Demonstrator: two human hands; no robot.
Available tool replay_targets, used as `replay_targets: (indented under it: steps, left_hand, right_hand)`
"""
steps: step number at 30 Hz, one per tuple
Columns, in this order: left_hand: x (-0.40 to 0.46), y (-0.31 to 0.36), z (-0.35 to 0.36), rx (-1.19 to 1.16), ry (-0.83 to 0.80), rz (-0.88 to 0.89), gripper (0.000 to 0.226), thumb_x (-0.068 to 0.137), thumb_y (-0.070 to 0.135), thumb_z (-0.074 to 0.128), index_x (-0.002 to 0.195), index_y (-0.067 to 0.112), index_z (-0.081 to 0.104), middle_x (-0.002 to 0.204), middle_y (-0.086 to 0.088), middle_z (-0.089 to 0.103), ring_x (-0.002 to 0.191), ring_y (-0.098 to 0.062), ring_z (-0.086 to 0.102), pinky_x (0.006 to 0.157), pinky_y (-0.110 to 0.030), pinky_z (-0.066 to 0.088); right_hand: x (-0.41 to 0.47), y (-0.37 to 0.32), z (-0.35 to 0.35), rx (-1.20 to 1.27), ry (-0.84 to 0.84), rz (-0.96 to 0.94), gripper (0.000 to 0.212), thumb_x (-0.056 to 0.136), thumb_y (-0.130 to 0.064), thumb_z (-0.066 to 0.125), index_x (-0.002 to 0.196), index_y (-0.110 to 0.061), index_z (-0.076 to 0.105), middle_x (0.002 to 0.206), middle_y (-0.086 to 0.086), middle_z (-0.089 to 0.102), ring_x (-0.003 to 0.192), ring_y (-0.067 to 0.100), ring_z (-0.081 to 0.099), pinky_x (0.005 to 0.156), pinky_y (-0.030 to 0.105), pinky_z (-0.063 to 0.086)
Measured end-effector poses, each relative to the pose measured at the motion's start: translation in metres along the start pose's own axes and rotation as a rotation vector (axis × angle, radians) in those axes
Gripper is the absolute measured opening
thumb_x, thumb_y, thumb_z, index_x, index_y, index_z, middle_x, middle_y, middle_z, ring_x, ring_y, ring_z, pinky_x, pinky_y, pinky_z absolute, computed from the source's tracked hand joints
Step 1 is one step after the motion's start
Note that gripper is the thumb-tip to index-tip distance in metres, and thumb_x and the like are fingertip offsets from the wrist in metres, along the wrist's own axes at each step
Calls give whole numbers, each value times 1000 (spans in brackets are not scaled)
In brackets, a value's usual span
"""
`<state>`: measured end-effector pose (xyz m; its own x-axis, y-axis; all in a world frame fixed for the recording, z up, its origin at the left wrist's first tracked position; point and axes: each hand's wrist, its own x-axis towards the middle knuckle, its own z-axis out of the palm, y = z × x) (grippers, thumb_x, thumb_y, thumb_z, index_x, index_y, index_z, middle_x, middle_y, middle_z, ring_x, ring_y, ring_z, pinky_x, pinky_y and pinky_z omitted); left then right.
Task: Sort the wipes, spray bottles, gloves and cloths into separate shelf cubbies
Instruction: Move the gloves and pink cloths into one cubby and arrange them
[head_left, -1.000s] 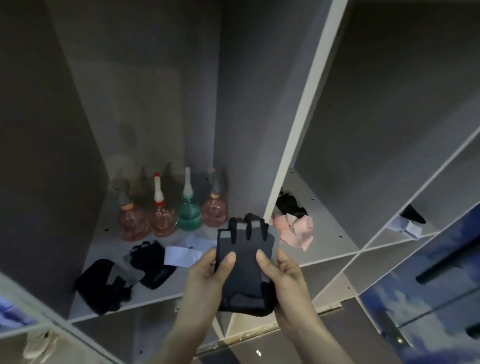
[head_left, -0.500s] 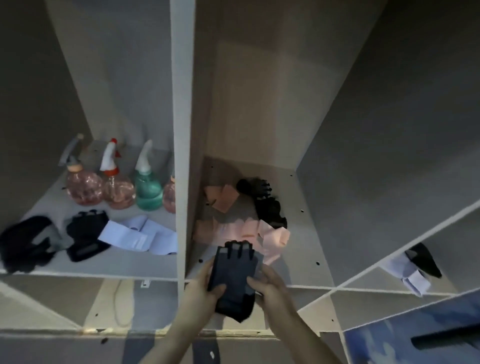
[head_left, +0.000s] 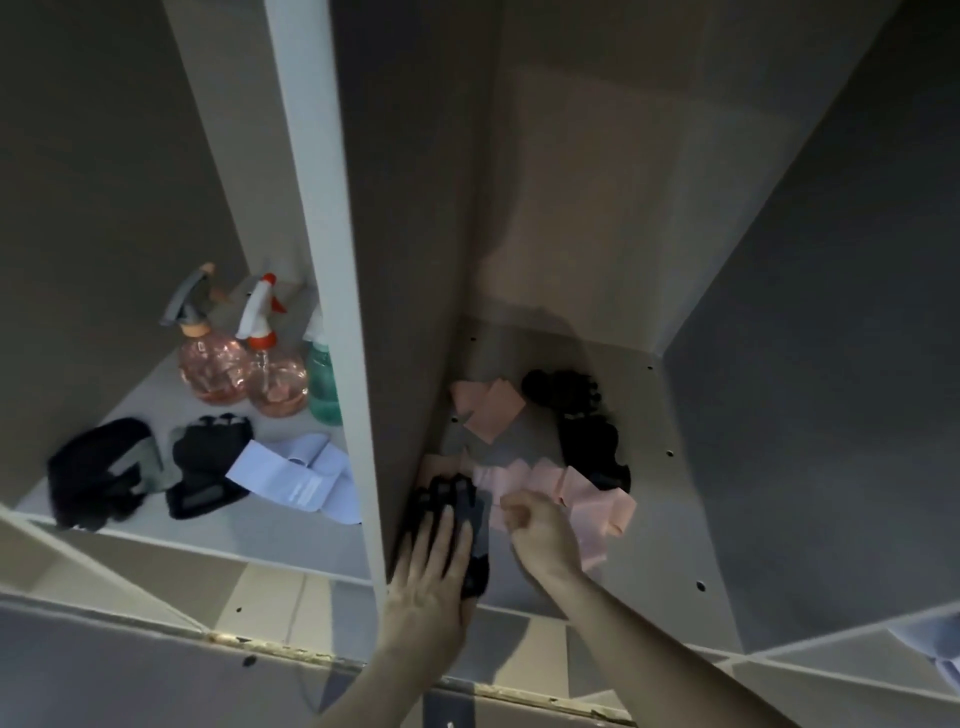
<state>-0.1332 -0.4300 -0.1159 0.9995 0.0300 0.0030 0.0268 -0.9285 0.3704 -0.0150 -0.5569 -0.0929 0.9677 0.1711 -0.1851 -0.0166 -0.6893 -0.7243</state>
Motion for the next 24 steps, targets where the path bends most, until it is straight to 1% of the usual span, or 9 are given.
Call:
replay_targets:
  steps: [2,4,6,8,11,13,19,22,24]
  left_hand:
    - [2,-8,4,40,-86,93,86,61,46,67,140,30,40,136,-6,56,122,-26,55,100,-38,40]
    - [6,-14,3,49,-118,98,81,48,44,80,124,32,57,128,-4,63,110,-23,65,81,-32,55]
    - [9,-14,0,100,-140,81,69,44,40,82,111,30,68,122,-5,66,103,-24,67,70,-31,58]
    - [10,-14,0,144,-132,68,65,44,40,83,107,29,71,119,-5,68,100,-24,68,64,-31,58]
    - [10,-15,1,167,-102,58,61,47,42,83,106,29,70,119,-6,67,100,-25,68,61,-31,57]
    - [10,-13,3,181,-95,37,61,48,41,83,107,29,70,120,-6,67,100,-25,68,62,-31,57]
    - [10,-11,3,192,-71,9,62,47,39,87,105,28,71,119,-6,68,98,-25,69,62,-31,58]
    - [12,-9,2,209,-56,-2,63,42,38,89,102,28,73,116,-5,69,95,-25,70,60,-31,58]
    - [15,-9,1,216,-41,2,63,41,37,90,101,27,74,116,-6,69,94,-26,70,58,-31,58]
  right_hand:
    - [8,13,-6,-392,196,-314,29,73,-9,68,101,-17,61,109,5,59,100,26,58,75,33,47]
    - [17,20,-9,-660,180,-474,53,63,-25,76,112,-23,56,115,2,56,107,26,54,80,36,45]
    - [27,22,-10,-821,88,-507,70,62,-39,72,127,-30,48,128,1,53,117,26,50,84,38,44]
    - [32,24,-8,-855,-11,-552,72,61,-39,66,130,-32,48,127,1,56,116,25,55,78,38,48]
    - [33,20,0,-850,-10,-615,50,54,-27,67,104,-30,62,92,-2,61,83,23,62,58,31,48]
    - [31,16,2,-820,19,-612,41,50,-17,76,88,-26,62,79,-2,56,74,21,60,52,29,46]
    - [30,45,-34,-604,41,-541,26,62,2,65,85,-10,66,119,16,62,103,31,62,79,34,56]
    - [20,64,-88,-663,113,-547,36,65,-6,59,98,-20,58,104,9,60,91,29,58,71,34,53]
    - [14,78,-130,-767,227,-522,29,65,-17,58,94,-19,53,94,9,53,80,31,57,63,33,51]
